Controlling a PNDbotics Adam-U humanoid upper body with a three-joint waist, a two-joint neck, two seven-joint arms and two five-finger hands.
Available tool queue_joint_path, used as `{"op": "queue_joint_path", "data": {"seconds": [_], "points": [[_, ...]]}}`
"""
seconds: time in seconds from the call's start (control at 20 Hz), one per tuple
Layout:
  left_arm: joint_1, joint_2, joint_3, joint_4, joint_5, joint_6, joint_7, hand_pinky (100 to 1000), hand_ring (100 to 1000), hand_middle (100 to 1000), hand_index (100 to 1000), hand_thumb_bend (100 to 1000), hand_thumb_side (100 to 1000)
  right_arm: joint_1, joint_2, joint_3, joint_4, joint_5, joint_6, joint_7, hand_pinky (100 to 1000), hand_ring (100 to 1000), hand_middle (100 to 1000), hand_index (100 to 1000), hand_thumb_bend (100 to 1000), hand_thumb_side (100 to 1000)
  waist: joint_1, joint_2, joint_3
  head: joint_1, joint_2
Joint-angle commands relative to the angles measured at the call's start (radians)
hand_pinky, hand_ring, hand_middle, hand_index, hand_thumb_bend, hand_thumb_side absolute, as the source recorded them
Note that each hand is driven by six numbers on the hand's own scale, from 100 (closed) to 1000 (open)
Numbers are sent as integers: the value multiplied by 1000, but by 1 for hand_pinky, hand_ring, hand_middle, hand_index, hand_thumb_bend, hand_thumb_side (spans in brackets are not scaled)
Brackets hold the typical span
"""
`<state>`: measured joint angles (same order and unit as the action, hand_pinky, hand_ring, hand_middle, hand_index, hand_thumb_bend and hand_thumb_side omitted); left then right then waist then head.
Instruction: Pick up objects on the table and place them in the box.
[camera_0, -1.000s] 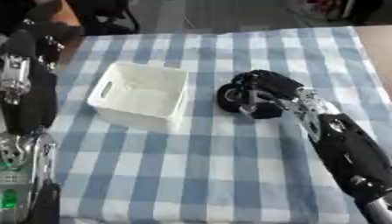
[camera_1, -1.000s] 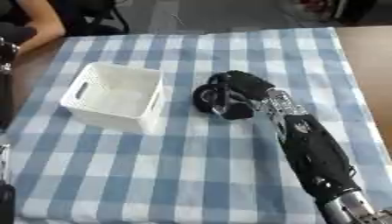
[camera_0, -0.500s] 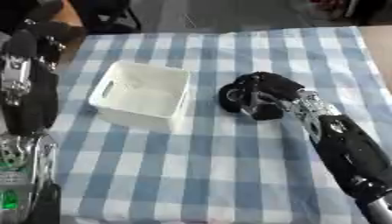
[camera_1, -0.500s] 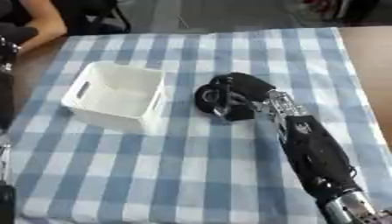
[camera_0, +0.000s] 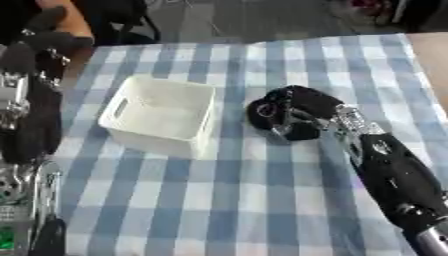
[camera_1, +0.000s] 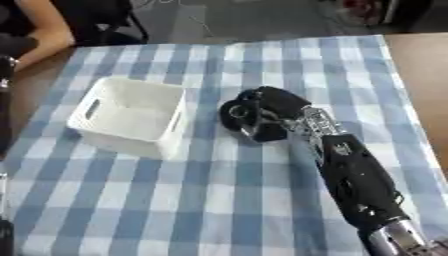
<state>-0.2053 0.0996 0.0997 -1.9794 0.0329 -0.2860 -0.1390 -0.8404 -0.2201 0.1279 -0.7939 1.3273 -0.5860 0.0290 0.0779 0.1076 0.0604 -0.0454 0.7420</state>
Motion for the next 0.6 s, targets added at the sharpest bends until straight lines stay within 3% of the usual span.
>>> {"op": "queue_joint_path", "data": {"seconds": [0.05, 0.6], "points": [[-13, 7, -1, -21, 5, -4, -2, 859, 691, 871, 725, 100, 883, -16, -6, -5, 1, 7, -1, -5, 892, 792, 861, 743, 100, 922, -2, -10, 3, -12, -15], [-12, 8, -1, -21, 4, -4, -2, 859, 691, 871, 725, 100, 883, -15, -10, -5, 0, 2, -6, -9, 911, 839, 923, 752, 100, 954, -2, -10, 3, -10, -13]]}}
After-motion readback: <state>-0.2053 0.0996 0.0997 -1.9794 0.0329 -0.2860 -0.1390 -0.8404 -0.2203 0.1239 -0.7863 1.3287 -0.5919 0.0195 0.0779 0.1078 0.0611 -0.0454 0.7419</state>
